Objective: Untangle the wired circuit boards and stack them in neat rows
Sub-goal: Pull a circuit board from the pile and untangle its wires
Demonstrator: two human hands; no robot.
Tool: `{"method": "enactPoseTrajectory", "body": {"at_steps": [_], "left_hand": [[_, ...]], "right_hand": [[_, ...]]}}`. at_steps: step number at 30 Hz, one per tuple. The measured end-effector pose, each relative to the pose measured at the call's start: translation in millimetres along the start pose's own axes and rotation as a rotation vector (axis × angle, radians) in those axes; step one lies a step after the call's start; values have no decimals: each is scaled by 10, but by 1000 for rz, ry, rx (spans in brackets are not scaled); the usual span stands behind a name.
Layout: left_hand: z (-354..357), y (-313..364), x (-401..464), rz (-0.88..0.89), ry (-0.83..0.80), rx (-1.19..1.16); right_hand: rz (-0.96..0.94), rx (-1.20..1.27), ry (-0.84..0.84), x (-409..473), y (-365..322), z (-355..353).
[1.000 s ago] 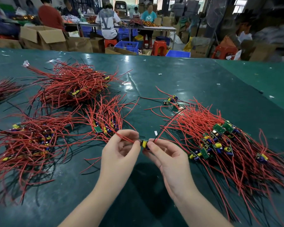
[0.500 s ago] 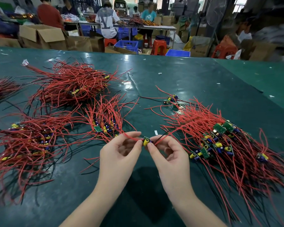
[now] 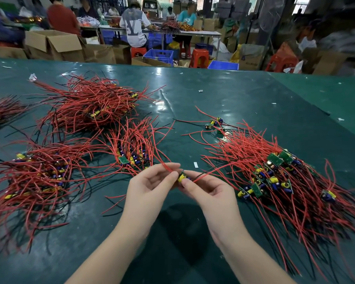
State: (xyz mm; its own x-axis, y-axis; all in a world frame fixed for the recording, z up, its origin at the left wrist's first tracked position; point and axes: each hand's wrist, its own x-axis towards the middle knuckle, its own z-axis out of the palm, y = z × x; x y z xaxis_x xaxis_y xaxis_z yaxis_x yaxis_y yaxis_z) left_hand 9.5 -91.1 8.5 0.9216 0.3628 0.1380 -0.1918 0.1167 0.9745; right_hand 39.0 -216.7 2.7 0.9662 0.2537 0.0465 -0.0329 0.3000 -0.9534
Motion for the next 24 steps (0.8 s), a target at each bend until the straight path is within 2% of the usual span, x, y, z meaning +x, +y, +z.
{"method": "enactPoseTrajectory", "body": {"at_steps": [5, 13, 19, 24], "left_hand": [[-46, 55, 39, -202, -68, -319], [-110, 113, 96, -442, -158, -416], [-134, 94, 112, -551, -163, -494], [-94, 109, 105, -515, -161, -495]], "right_hand": [[25, 70, -94, 15, -60, -24], [91, 177, -187, 9, -142, -44], [101, 130, -256, 6, -189, -87], [112, 155, -257, 30, -221, -76]]}}
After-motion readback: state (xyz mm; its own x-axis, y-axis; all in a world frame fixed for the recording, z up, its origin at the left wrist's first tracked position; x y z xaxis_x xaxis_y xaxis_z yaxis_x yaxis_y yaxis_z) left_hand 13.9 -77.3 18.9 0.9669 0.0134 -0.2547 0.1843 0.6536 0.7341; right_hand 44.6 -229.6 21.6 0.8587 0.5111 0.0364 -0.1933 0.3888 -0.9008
